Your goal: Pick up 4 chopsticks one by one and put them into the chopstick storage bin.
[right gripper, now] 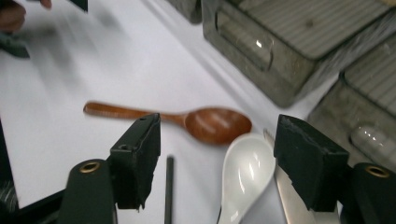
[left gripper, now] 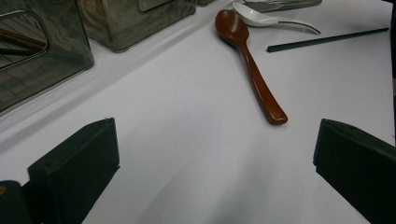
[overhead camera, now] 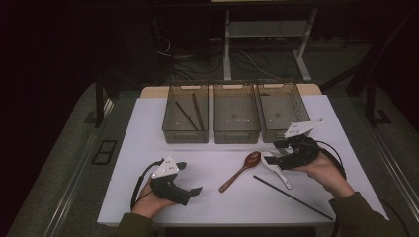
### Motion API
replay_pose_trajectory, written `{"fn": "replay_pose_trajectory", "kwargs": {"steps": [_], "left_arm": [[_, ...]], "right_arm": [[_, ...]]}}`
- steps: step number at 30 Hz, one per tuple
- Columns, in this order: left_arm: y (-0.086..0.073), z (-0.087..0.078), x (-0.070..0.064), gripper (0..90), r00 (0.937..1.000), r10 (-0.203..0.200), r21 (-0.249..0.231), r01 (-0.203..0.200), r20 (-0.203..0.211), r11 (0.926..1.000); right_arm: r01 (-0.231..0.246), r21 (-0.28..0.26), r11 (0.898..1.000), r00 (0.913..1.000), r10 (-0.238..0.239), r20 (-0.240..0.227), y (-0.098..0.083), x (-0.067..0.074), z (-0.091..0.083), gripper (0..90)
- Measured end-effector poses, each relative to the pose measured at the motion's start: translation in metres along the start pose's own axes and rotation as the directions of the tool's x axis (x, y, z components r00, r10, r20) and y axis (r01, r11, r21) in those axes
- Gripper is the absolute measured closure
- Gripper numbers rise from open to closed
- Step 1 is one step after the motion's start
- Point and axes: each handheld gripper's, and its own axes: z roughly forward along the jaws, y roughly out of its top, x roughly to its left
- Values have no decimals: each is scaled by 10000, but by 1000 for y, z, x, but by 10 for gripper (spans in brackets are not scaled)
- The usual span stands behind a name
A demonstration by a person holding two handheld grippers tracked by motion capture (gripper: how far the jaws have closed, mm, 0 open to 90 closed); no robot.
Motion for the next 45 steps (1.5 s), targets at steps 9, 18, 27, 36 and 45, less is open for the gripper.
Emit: {"fn": "replay_pose_trajectory", "kwargs": {"steps": [9,18,27,36,45], "left_arm": [[0,-1,-1,0,10000,24,42,-24,-2,10000],[1,-2,-1,0,10000,31,18,-31,-37,10000],[1,-2,-1,0,10000,51,66,-51,-32,10000],[1,-2,-2,0,10000,56,67,-56,-39,10000],[1,-1,-2,0,10000,61,81,-61,-47,9999]], "right_arm": [[207,928,9955,9996,-223,168,-22,5,-11,421],[384,2186,9751,9993,-386,-33,-38,12,-16,558],[493,3887,9201,9987,-420,-273,-54,16,-14,669],[756,5116,8559,9967,-490,-654,-67,17,-9,742],[884,5870,8047,9959,-618,-654,-72,19,-4,786]]}}
